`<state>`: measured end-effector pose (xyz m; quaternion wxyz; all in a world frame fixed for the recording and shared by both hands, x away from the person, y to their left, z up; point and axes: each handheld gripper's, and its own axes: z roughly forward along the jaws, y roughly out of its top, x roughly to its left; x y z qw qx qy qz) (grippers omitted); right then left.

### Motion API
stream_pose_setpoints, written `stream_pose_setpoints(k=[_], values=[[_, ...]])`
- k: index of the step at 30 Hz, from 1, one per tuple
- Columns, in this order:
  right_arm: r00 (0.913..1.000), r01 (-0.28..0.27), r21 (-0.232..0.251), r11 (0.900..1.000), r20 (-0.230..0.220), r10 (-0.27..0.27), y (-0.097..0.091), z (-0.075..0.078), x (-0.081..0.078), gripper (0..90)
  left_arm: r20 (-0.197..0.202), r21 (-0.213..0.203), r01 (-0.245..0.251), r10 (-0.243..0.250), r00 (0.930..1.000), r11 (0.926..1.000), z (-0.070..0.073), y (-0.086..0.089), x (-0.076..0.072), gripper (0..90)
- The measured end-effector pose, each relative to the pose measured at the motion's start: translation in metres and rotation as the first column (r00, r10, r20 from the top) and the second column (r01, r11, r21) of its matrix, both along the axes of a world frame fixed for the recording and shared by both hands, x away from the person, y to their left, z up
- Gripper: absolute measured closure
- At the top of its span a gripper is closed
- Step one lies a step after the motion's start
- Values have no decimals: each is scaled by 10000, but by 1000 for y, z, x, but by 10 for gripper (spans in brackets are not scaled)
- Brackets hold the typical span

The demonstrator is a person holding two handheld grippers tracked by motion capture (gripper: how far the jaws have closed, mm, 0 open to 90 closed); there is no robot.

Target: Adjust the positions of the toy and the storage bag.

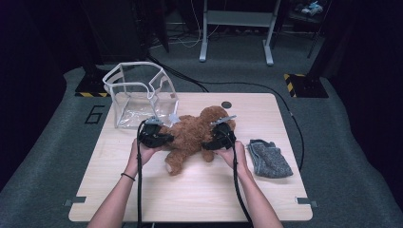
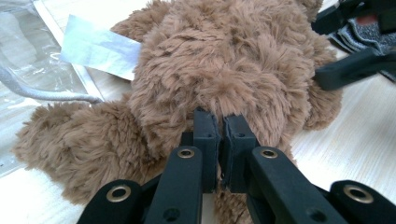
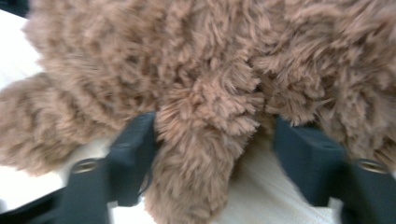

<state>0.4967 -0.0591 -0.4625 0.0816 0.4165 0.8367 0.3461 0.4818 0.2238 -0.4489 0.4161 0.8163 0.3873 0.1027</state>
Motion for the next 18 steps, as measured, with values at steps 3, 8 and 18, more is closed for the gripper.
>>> stream_pose_setpoints(k=[3, 8, 18], values=[[9999, 12, 155, 9999, -100, -10, 1, -6, 3, 534, 36, -19, -12, 12, 10000, 10000, 0, 0, 0, 860], [10000, -97, 423, 9991, 20, 96, -1, -9, 0, 753, 113, -11, -32, 32, 9999, 10000, 0, 0, 0, 861], [9981, -530, 127, 9985, 334, 526, 6, -4, -31, 783, 239, 294, -176, 169, 9996, 9994, 4, 0, 4, 861]])
